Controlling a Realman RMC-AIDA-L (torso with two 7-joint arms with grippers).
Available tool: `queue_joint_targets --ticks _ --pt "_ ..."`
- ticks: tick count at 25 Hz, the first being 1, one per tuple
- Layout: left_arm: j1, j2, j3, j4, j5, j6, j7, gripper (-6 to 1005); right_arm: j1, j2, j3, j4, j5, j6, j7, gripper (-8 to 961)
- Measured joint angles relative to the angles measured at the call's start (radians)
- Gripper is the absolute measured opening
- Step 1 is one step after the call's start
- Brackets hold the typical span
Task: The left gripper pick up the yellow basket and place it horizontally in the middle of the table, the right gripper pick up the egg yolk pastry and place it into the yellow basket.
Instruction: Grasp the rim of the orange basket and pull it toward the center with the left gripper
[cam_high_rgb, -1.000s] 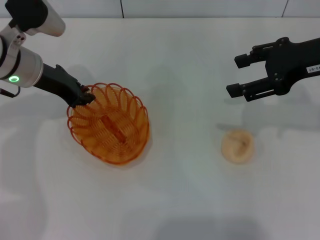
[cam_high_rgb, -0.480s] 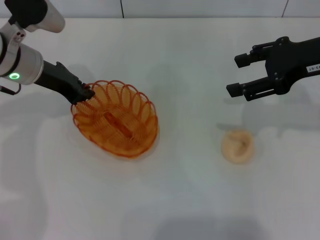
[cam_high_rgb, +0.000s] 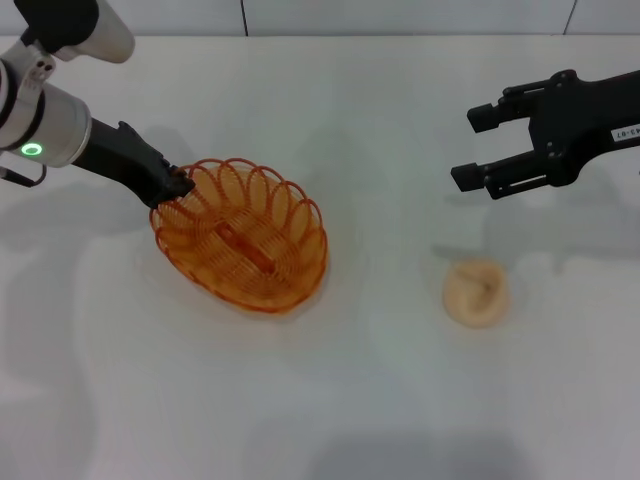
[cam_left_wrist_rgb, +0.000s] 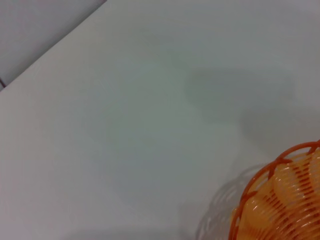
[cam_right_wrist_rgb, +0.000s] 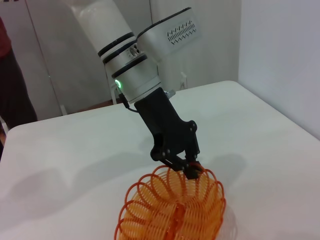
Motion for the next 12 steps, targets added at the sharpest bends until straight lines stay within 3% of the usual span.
queue_joint_targets --ticks 12 --pt "0.028 -0.001 -0.007 0.102 -0.076 0.095 -0.051 90 0.001 0.000 0.009 0.001 0.000 0.009 0.000 769"
